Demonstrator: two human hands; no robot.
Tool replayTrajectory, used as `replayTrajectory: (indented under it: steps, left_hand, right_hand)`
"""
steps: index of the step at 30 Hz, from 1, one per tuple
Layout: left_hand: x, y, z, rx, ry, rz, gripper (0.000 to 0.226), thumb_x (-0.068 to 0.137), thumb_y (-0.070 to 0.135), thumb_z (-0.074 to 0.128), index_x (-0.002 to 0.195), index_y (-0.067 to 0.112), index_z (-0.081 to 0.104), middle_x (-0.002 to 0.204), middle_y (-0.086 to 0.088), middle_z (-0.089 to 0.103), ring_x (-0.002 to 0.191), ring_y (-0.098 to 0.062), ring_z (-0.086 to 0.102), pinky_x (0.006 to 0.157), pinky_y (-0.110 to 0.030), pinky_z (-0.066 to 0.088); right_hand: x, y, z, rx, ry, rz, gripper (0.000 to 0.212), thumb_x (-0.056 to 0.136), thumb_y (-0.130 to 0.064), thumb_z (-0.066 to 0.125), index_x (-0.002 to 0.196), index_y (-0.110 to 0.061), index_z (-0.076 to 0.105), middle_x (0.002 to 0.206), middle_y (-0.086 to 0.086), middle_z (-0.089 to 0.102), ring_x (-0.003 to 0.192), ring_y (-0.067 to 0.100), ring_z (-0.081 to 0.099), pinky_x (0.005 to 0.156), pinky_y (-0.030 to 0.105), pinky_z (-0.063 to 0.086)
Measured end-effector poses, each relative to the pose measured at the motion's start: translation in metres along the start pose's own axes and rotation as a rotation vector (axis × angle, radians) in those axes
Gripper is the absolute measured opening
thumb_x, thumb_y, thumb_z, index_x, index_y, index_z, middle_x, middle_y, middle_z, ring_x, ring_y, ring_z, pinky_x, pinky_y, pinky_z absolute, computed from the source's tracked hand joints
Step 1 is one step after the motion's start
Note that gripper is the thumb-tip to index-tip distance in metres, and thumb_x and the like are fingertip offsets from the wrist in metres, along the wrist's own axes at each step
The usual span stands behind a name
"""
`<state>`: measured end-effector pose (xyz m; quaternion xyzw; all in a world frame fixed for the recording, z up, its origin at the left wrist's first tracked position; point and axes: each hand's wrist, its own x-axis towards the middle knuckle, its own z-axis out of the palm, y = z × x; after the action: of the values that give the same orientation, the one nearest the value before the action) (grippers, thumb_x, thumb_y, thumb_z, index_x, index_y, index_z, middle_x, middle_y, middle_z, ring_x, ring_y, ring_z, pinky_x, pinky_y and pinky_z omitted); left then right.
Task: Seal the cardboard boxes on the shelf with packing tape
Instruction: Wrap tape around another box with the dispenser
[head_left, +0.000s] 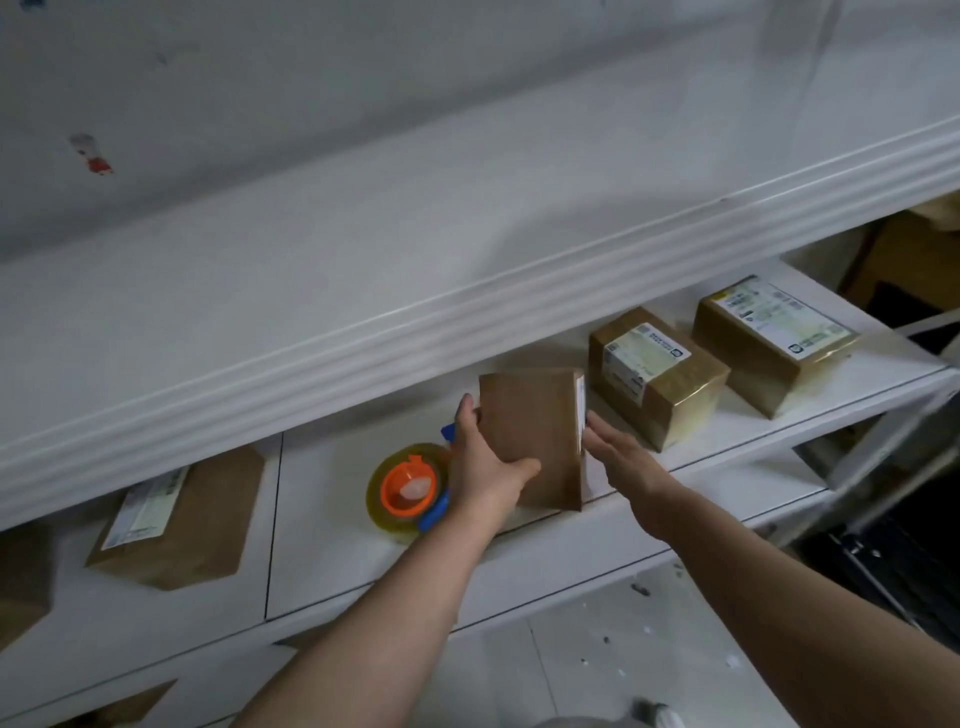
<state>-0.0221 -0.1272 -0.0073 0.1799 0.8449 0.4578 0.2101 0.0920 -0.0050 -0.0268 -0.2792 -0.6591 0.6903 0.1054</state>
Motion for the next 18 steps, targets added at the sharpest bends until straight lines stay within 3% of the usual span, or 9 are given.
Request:
replayTrajectory:
  steps: [2,5,8,11,15,18]
  left_hand:
    - [0.004,-0.002,0.001,-0.042,0.09,0.03,0.091,0.07,-0.001,0.076,0.143,0.03,0.03,0.133,-0.001,0.052,0.119,-0.019,0.055,0.099,-0.039,0.05]
    - [0.0,0.003,0.004,-0.079,0.095,-0.014,0.057,0.075,0.001,0.07,0.117,0.028,0.042,0.111,0.0,0.062,0.102,-0.015,0.062,0.087,-0.033,0.053]
    - [-0.005,0.007,0.008,-0.194,0.036,-0.097,0.046,0.078,0.029,0.076,0.112,0.025,0.044,0.105,0.005,0.062,0.097,-0.011,0.06,0.089,-0.035,0.051]
    - [-0.009,0.007,0.012,-0.322,0.024,-0.125,0.051,0.07,0.059,0.071,0.108,0.032,0.05,0.107,0.009,0.064,0.103,-0.012,0.061,0.094,-0.045,0.052]
    - [-0.008,0.012,0.017,-0.38,0.058,-0.219,0.021,0.089,0.041,0.063,0.103,0.033,0.05,0.105,0.011,0.061,0.101,-0.013,0.059,0.096,-0.051,0.049]
    - [-0.009,0.015,0.018,-0.437,0.055,-0.248,0.015,0.092,0.034,0.062,0.102,0.032,0.051,0.104,0.01,0.061,0.101,-0.016,0.058,0.097,-0.05,0.048]
  right_hand:
    - [0.005,-0.001,-0.007,0.065,-0.098,-0.05,0.032,0.093,-0.027,0.048,0.121,-0.041,0.058,0.116,-0.024,0.063,0.114,-0.001,0.053,0.085,0.022,0.044]
    - [0.019,-0.002,-0.013,0.2,-0.049,0.058,0.032,0.092,-0.046,0.051,0.124,-0.046,0.057,0.128,-0.019,0.058,0.123,0.007,0.049,0.101,0.044,0.038]
    - [0.028,-0.003,-0.019,0.174,-0.004,0.168,0.047,0.087,-0.064,0.047,0.121,-0.033,0.057,0.124,-0.008,0.059,0.117,0.013,0.052,0.097,0.047,0.039]
    - [0.033,-0.005,-0.023,0.091,-0.035,0.165,0.046,0.087,-0.062,0.051,0.117,-0.028,0.053,0.12,-0.002,0.058,0.115,0.019,0.052,0.094,0.045,0.042]
    - [0.037,-0.006,-0.028,0.101,-0.092,0.167,0.039,0.092,-0.052,0.051,0.119,-0.024,0.051,0.121,0.001,0.056,0.117,0.021,0.05,0.093,0.045,0.042]
    - [0.037,-0.007,-0.031,0.089,-0.134,0.14,0.039,0.093,-0.05,0.049,0.121,-0.023,0.049,0.122,0.003,0.055,0.116,0.022,0.05,0.091,0.045,0.041]
